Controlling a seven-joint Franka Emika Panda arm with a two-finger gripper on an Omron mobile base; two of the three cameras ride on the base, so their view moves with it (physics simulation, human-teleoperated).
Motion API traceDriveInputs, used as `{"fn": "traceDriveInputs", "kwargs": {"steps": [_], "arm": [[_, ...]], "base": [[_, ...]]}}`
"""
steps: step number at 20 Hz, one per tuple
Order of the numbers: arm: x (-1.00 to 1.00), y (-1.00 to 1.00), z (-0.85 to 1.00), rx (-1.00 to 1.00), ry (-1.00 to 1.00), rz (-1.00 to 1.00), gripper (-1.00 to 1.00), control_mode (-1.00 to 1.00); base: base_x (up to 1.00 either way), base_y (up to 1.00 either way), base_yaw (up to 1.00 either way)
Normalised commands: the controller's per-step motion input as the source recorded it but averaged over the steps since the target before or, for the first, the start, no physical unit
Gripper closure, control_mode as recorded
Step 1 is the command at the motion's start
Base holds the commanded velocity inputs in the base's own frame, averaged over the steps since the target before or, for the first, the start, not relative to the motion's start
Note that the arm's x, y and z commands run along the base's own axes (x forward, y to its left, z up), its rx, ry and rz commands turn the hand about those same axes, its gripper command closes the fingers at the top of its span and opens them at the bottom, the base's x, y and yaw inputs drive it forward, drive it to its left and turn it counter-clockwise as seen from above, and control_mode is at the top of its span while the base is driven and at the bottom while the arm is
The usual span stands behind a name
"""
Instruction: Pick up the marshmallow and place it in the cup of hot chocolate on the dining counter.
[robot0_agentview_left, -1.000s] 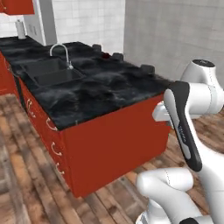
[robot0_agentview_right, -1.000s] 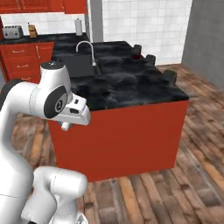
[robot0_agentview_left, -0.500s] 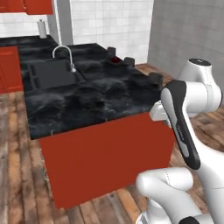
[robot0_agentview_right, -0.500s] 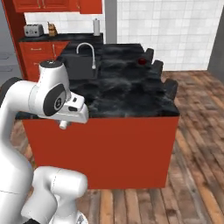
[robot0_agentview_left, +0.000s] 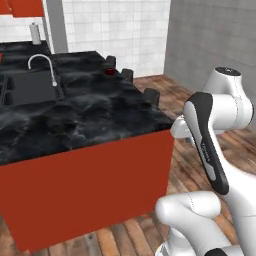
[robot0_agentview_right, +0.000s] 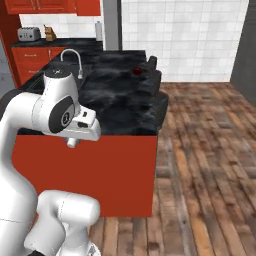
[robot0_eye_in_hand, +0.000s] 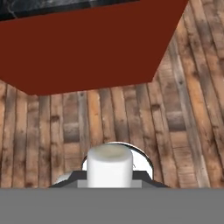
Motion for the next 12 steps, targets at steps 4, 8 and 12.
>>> {"fn": "traceDriveInputs", "kwargs": {"steps": [4, 8, 12], "arm": [[0.00, 0.00, 0.00, 0.00, 0.00, 0.00, 1.00, 1.00], [0.00, 0.00, 0.00, 0.00, 0.00, 0.00, 1.00, 1.00], [0.00, 0.00, 0.00, 0.00, 0.00, 0.00, 1.00, 1.00]], "base": [[0.36, -1.00, 0.30], [0.36, -1.00, 0.39], [0.36, -1.00, 0.42]]}}
